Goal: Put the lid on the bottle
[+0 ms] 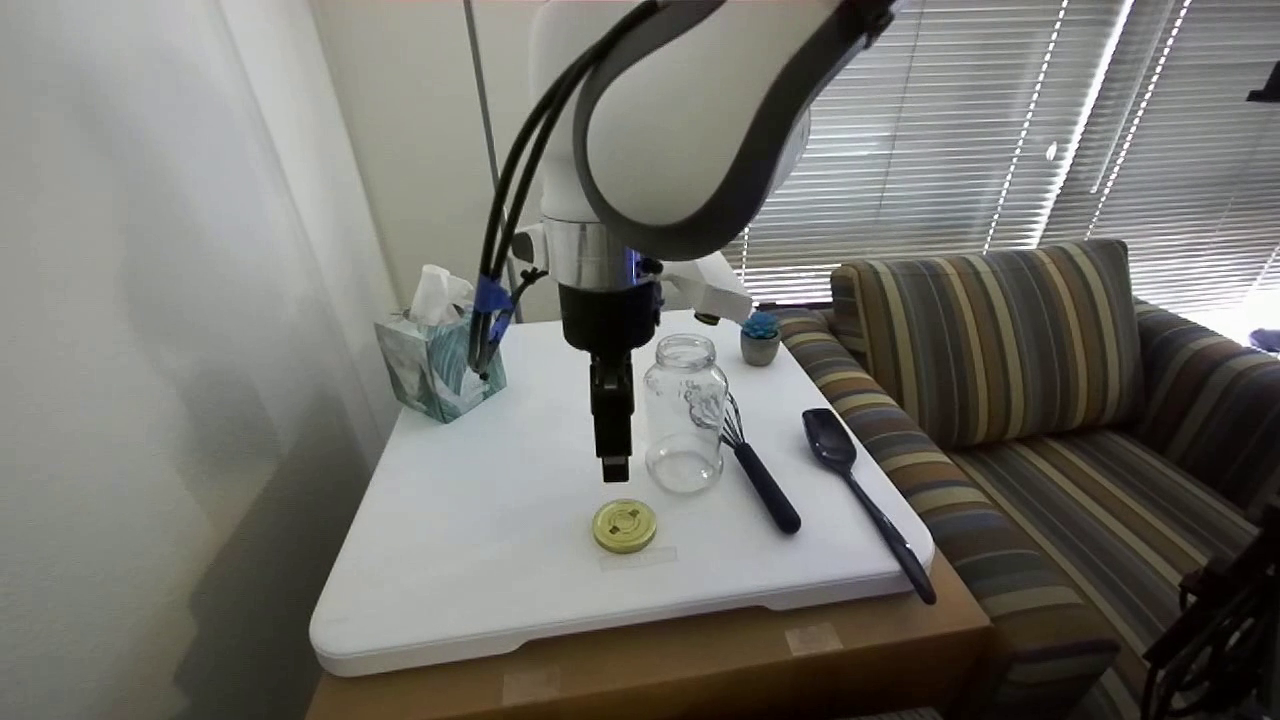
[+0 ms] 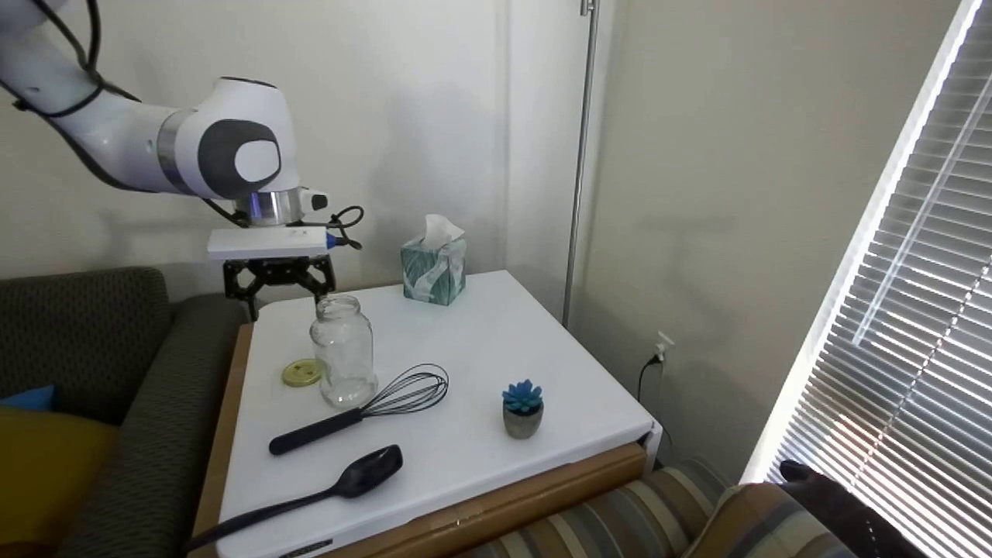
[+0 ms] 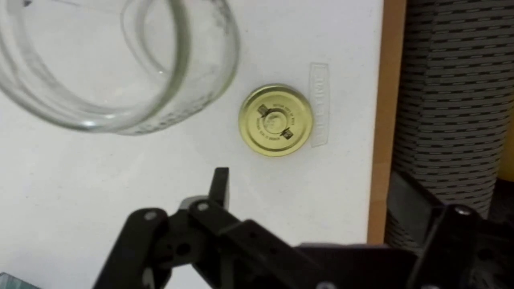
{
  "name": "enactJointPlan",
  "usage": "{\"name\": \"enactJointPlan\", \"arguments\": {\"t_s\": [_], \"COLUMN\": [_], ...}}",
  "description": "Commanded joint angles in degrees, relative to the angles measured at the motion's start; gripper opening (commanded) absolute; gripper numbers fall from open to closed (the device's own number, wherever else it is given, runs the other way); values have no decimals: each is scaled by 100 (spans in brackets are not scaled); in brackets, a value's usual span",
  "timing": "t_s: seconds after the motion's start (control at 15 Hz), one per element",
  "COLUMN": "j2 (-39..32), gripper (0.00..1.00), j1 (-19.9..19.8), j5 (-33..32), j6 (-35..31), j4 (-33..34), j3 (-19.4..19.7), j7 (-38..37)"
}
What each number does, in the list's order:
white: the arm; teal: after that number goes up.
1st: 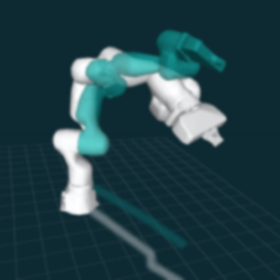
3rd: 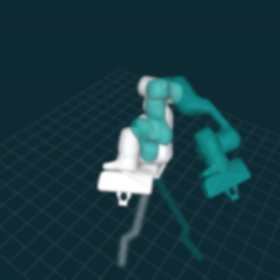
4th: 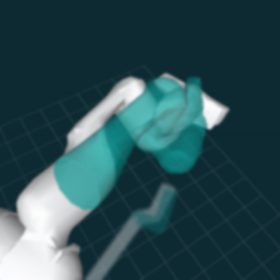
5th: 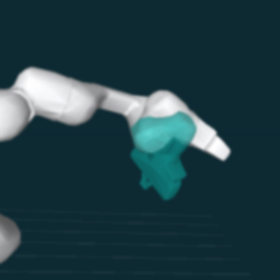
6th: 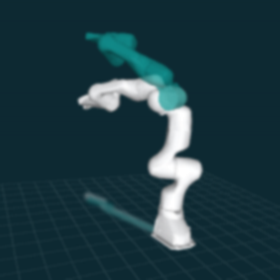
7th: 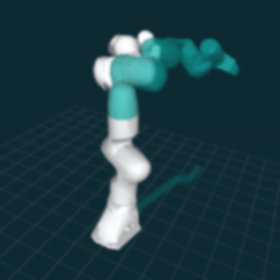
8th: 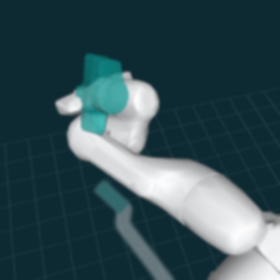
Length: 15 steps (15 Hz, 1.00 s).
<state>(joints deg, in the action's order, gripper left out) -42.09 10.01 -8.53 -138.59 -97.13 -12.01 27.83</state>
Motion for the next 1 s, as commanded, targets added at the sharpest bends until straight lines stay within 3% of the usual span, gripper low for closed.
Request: {"name": "enactJointPlan", "arguments": {"t_s": [0.0,0.4,0.67,0.93], "j2": [-606,-1195,-1304,-1095], "gripper": [100,100,100,100], "j1": [-328,-431,-354,-246], "j5": [39,85,36,-44], "j6": [57,253,440,320], "j4": [912,1837,1884,1510], "j3": [-75,-231,-281,-176], "j7": [374,762,925,753]}}
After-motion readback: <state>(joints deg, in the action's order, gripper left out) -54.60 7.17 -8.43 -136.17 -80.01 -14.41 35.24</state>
